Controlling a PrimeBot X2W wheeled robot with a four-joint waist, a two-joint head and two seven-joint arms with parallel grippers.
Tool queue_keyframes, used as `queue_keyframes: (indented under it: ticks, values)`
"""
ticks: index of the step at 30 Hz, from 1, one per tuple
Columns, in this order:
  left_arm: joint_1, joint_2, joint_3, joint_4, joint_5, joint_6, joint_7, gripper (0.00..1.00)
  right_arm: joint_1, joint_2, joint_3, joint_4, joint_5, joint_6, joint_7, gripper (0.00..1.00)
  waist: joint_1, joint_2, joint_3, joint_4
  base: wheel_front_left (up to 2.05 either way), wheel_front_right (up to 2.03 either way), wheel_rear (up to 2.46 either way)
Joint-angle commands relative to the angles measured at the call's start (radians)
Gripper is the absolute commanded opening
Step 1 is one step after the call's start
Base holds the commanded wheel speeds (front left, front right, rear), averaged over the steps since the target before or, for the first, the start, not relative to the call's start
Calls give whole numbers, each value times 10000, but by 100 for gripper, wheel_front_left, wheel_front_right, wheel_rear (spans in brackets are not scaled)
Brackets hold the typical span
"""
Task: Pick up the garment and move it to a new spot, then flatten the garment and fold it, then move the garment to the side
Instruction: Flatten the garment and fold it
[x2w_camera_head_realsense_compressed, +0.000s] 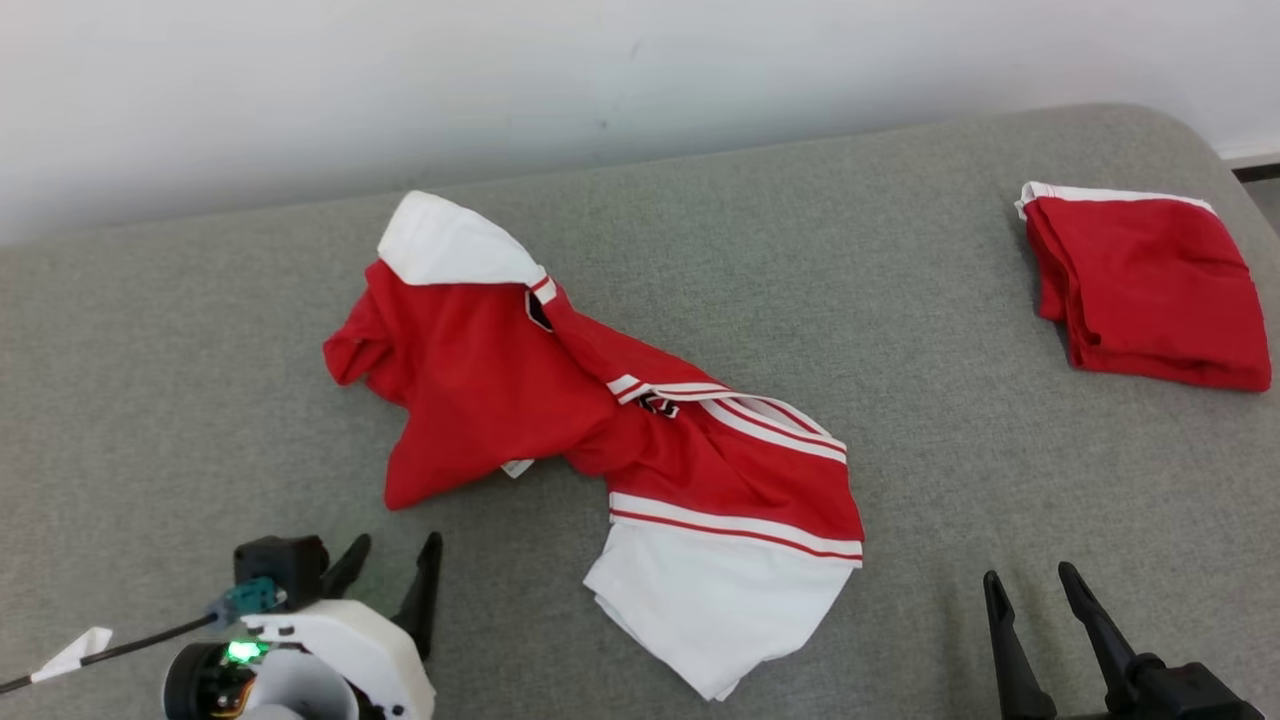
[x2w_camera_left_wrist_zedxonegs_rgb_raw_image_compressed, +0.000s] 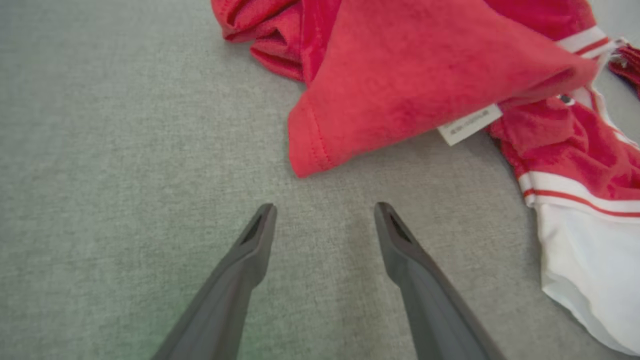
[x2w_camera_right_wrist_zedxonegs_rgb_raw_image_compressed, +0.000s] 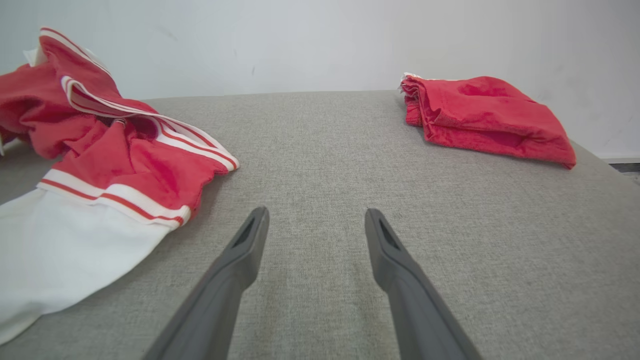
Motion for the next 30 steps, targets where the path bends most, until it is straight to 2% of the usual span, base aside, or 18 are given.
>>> queue_keyframes:
  ticks: [1, 11, 22, 23, 24, 30]
  values:
    - [-135, 19, -15, 122, -55, -53, -10, 100, -132, -46, -3, -32, 18, -22, -30, 100, 1, 0, 110, -70, 0, 0, 0]
    - [-881, -465, 86, 1978, -230, -539, -590, 100, -235, -25, -113, -84, 38, -22, -29, 100, 1, 0, 657, -319, 0, 0, 0]
    - [-1755, -829, -61, 2669, 16, -960, -1185, 100, -383, 2, -29, -19, -3, -22, -30, 100, 1, 0, 692, -284, 0, 0, 0]
    - [-1816, -884, -82, 2702, -16, -1018, -1188, 40, -381, 4, -21, -9, 0, -22, -29, 100, 1, 0, 675, -279, 0, 0, 0]
    - [-1882, -909, -128, 2724, -11, -1120, -1219, 1, -374, 4, -24, 0, 9, -22, -29, 100, 1, 0, 652, -271, 0, 0, 0]
    - [-2059, -992, -332, 2720, 64, -1438, -1296, 0, -152, 12, -101, 119, 19, -22, -29, 100, 1, 0, 347, -93, 0, 0, 0]
